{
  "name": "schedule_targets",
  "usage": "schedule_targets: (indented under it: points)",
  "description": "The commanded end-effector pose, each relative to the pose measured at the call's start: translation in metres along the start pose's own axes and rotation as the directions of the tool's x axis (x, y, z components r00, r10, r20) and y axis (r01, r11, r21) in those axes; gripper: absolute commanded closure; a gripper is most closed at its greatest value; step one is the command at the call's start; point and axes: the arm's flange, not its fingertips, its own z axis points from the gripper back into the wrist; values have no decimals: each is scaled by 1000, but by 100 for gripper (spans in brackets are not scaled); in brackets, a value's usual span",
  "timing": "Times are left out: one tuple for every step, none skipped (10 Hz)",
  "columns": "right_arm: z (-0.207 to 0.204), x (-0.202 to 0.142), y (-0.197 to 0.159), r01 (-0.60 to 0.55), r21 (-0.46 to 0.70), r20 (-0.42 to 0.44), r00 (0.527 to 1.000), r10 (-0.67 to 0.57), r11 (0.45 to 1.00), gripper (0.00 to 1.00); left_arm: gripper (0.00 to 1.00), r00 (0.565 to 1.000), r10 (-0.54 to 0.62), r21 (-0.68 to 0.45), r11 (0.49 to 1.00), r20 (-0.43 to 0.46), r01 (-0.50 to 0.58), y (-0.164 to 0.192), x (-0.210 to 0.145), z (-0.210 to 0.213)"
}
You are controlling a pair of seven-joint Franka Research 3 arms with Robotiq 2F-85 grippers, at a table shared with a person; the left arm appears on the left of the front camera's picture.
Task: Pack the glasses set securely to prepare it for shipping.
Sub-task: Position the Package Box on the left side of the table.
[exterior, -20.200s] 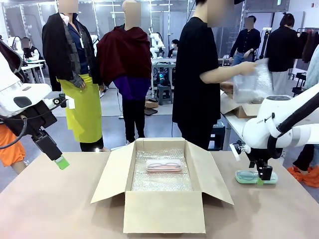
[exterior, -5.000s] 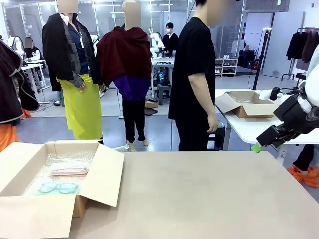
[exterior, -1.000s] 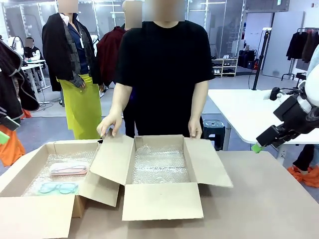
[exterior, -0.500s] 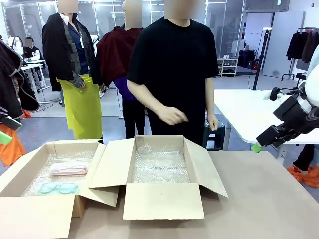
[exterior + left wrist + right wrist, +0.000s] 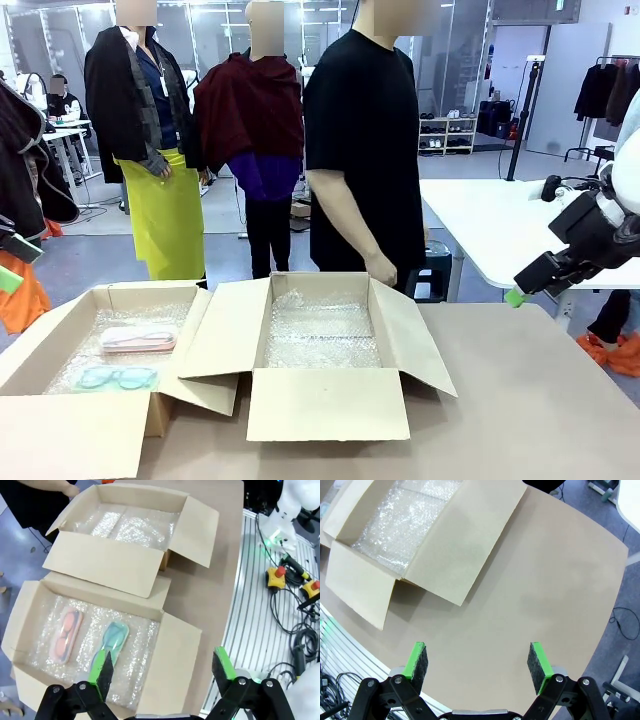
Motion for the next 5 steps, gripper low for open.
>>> schedule_targets:
  points:
    - [1,2,2,-1,-12,2,1000,1,1000,0,0,1000,12,11,1000,-8,-12,1,2,1]
    - [1,2,2,-1,-12,2,1000,1,1000,0,0,1000,12,11,1000,-8,-12,1,2,1]
    - [1,2,2,-1,-12,2,1000,1,1000,0,0,1000,12,11,1000,-8,-12,1,2,1]
    - [1,2,2,-1,-12,2,1000,1,1000,0,0,1000,12,11,1000,-8,-12,1,2,1]
    - [1,2,2,-1,-12,2,1000,1,1000,0,0,1000,12,11,1000,-8,-12,1,2,1]
